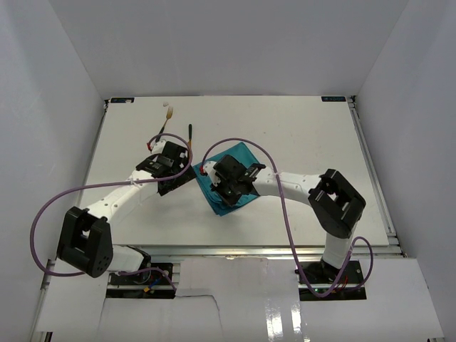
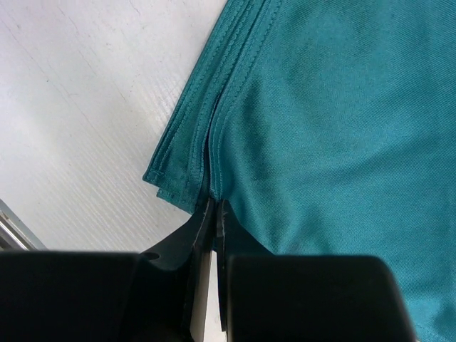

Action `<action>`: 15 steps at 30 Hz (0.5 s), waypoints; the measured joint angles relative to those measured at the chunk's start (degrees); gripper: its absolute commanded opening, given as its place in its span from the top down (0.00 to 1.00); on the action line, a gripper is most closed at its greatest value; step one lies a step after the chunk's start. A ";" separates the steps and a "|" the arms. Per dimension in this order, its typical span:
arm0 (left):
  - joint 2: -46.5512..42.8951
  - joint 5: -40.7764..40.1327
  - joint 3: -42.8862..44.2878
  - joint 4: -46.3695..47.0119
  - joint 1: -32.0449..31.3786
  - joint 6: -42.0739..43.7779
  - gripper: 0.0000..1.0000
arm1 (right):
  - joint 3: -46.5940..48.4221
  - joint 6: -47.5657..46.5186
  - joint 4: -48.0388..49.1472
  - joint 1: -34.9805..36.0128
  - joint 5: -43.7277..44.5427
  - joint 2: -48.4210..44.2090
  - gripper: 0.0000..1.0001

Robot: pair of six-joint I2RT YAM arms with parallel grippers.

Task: Fold the napkin into a case and place the utensils inside
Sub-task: Fold the napkin at the center of the board.

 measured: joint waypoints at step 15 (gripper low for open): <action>0.74 0.17 1.40 0.44 0.00 0.48 0.02 | 0.00 0.66 -0.81 -1.01 -3.87 0.20 0.92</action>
